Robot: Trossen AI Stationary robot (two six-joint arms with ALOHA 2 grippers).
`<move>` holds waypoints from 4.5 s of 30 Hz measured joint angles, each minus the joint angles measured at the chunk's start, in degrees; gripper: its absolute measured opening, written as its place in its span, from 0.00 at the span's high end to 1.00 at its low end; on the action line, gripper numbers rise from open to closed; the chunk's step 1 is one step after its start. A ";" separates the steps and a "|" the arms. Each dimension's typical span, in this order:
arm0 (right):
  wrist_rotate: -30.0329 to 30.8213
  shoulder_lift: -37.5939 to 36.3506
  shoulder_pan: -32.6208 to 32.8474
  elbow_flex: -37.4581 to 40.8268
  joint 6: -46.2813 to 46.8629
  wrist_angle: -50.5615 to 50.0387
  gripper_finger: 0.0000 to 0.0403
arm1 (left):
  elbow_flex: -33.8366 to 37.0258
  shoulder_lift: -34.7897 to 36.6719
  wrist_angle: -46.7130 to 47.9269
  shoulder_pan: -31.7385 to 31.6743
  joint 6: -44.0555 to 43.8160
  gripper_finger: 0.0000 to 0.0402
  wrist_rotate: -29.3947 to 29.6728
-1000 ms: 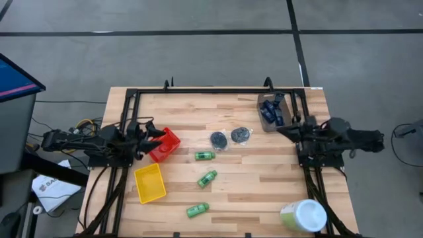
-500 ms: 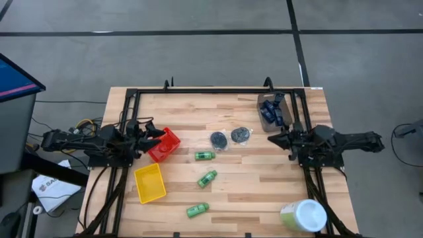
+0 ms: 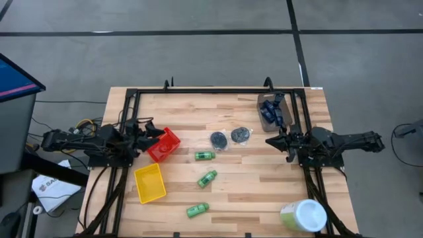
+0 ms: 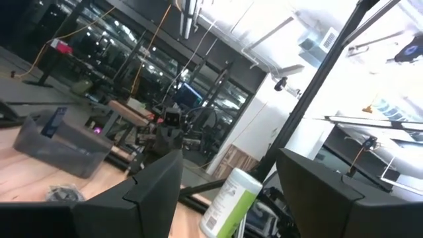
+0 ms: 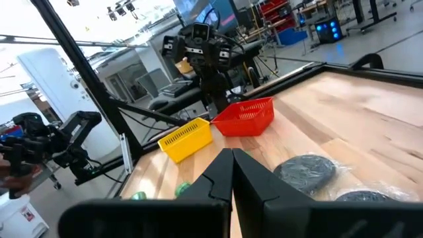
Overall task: Pick & Place Travel size toiletries
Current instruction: Put the top bottle of shampoo into the red bin
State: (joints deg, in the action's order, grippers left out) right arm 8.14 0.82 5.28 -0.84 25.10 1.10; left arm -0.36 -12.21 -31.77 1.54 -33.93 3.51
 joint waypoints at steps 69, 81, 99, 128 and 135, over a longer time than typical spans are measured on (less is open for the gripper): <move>0.02 0.72 -0.15 0.04 -0.06 -0.17 1.00 | -48.76 -94.49 21.54 0.44 21.69 0.13 1.02; 0.02 0.72 -0.15 0.04 -0.06 -0.17 1.00 | -48.89 -94.71 23.96 0.46 21.75 0.44 5.82; 0.02 0.70 -0.15 0.04 -0.06 -0.17 1.00 | -49.22 -91.74 23.98 0.42 20.00 0.54 7.89; 0.02 0.63 -0.15 0.04 -0.06 -0.17 1.00 | -47.31 -53.68 58.82 0.33 9.57 0.56 32.39; 0.04 0.59 -0.15 0.04 -0.06 -0.17 1.00 | -36.09 -50.21 60.08 0.52 -1.16 0.56 30.10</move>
State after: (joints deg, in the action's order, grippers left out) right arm 8.18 1.41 5.13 -0.80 25.04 0.93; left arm -36.45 -62.42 28.31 2.07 -35.09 33.61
